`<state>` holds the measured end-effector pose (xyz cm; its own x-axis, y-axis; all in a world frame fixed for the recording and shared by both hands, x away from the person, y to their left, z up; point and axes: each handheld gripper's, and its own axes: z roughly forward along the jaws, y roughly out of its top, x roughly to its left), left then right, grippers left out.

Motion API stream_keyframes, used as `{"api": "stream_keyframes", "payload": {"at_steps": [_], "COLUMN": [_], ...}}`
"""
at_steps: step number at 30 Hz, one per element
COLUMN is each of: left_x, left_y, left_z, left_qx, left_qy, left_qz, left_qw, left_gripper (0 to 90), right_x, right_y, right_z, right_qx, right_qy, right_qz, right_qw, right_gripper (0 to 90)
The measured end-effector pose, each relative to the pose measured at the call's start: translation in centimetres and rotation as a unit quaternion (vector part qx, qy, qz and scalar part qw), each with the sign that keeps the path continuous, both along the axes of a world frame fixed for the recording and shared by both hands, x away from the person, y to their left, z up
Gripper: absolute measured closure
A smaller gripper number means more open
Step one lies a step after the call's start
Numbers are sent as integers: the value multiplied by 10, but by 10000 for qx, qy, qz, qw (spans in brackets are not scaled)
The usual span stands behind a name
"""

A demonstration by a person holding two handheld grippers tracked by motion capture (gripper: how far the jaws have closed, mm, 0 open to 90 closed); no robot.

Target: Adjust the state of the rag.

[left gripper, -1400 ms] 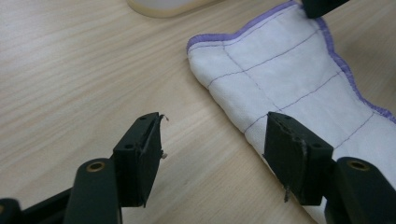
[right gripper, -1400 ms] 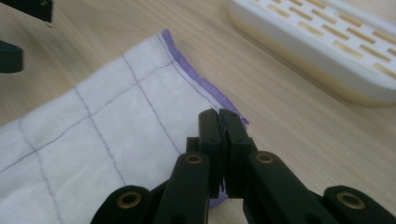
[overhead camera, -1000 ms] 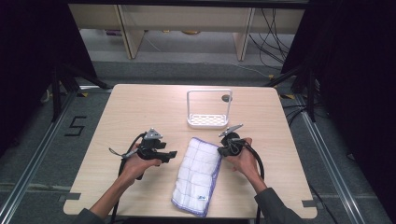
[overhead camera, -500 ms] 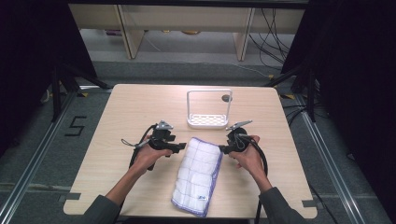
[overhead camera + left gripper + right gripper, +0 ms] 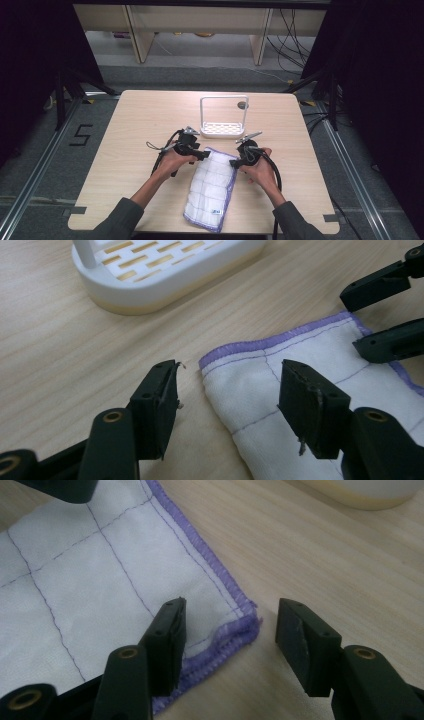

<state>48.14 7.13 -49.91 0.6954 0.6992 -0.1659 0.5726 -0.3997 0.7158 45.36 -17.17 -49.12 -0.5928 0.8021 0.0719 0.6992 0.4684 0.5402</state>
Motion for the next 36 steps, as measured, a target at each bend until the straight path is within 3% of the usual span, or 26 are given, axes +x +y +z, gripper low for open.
{"api": "stream_keyframes", "payload": {"at_steps": [6, 9, 10, 11, 13, 14, 15, 16, 17, 21, 22, 24, 29, 30, 31, 32, 33, 35, 36], "left_x": [4, 4, 3, 3, 2, 2, 1, -1, -3, -9, -12, -14, -15, -15, -15, -16, -16, -18, -18], "left_y": [-10, -12, -11, -10, -8, -8, -6, -3, 1, 9, 14, 18, 26, 26, 28, 26, 28, 26, 27], "left_z": [-7, -9, -9, -10, -10, -10, -10, -8, -6, -1, 2, 5, 7, 7, 8, 8, 10, 15, 17], "left_qx": [175, 78, 64, 44, -42, -42, -91, -108, -185, -293, -319, -426, -416, -522, -448, -528, -457, -523, -480], "left_qy": [-84, -110, -122, -119, -127, -127, -124, -194, -253, -373, -420, -451, -454, -443, -451, -475, -460, -496, -524], "left_qz": [-171, -279, -303, -343, -343, -343, -324, -306, -284, -237, -220, -126, -136, -80, -135, -44, -120, -116, -146], "left_qw": [9997, 9995, 9994, 9993, 9993, 9993, 9994, 9993, 9991, 9986, 9984, 9980, 9980, 9976, 9979, 9975, 9978, 9973, 9974], "left_gripper": [491, 561, 679, 714, 772, 793, 793, 804, 811, 813, 813, 812, 811, 811, 811, 810, 810, 810, 810], "right_x": [1, 2, 1, 1, 3, 3, 3, 4, 7, 7, 10, 10, 11, 11, 11, 10, 10, 10, 9], "right_y": [2, 3, 5, 5, 5, 5, 5, 5, 6, 10, 14, 17, 23, 23, 23, 22, 22, 22, 20], "right_z": [-2, -3, -3, -2, -6, -6, -4, -4, -4, 0, 2, 7, 15, 15, 17, 20, 22, 23, 26], "right_qx": [-24, 27, 74, 86, 234, 234, 307, 345, 373, 376, 356, 439, 562, 562, 602, 606, 624, 666, 648], "right_qy": [-88, -97, -82, 2, -142, -142, -62, -93, -261, -238, -370, -290, -530, -530, -524, -508, -552, -622, -558], "right_qz": [86, 107, 143, 124, 265, 265, 327, 393, 460, 571, 549, 629, 726, 726, 689, 743, 746, 720, 779], "right_qw": [9999, 9999, 9998, 9999, 9993, 9993, 9990, 9986, 9979, 9974, 9972, 9966, 9944, 9944, 9944, 9941, 9937, 9932, 9933], "right_gripper": [522, 572, 643, 685, 775, 775, 798, 814, 827, 833, 834, 834, 834, 834, 833, 833, 833, 833, 833]}}
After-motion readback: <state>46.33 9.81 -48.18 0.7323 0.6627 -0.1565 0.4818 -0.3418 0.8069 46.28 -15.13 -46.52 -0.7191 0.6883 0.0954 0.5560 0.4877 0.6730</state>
